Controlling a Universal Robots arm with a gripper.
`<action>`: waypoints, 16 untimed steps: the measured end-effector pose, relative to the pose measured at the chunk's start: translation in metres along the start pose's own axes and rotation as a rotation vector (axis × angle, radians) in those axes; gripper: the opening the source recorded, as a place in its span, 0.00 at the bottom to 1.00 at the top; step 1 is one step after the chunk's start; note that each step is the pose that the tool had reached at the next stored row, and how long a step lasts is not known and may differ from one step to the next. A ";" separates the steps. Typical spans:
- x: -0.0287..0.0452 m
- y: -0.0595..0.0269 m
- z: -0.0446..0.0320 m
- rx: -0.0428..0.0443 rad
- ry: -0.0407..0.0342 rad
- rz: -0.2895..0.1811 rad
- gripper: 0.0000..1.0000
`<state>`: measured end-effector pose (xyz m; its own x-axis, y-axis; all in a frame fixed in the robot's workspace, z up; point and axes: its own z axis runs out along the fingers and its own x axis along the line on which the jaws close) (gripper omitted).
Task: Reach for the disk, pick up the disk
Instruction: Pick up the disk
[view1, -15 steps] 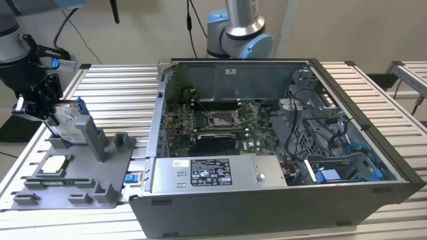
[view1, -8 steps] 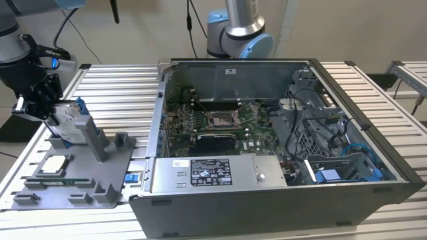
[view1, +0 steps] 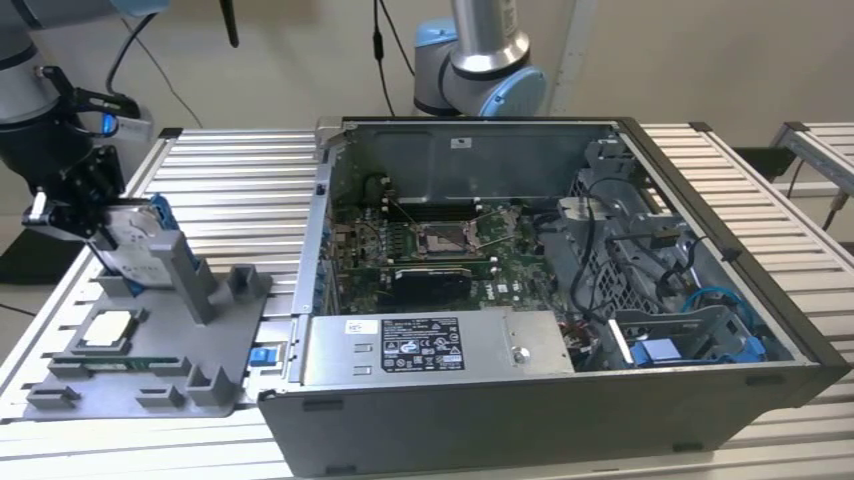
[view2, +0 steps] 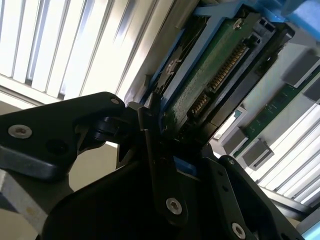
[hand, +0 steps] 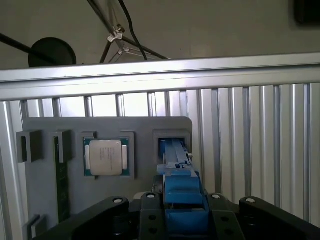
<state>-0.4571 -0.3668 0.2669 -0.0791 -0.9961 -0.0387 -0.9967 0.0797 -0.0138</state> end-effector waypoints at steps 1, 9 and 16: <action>-0.0001 0.0000 -0.0022 -0.0002 0.0001 0.000 0.00; -0.0006 -0.0002 -0.0146 0.0001 0.0002 0.000 0.00; -0.0009 -0.0002 -0.0194 0.0002 0.0006 0.000 0.00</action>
<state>-0.4571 -0.3667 0.2863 -0.0791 -0.9961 -0.0381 -0.9967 0.0797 -0.0140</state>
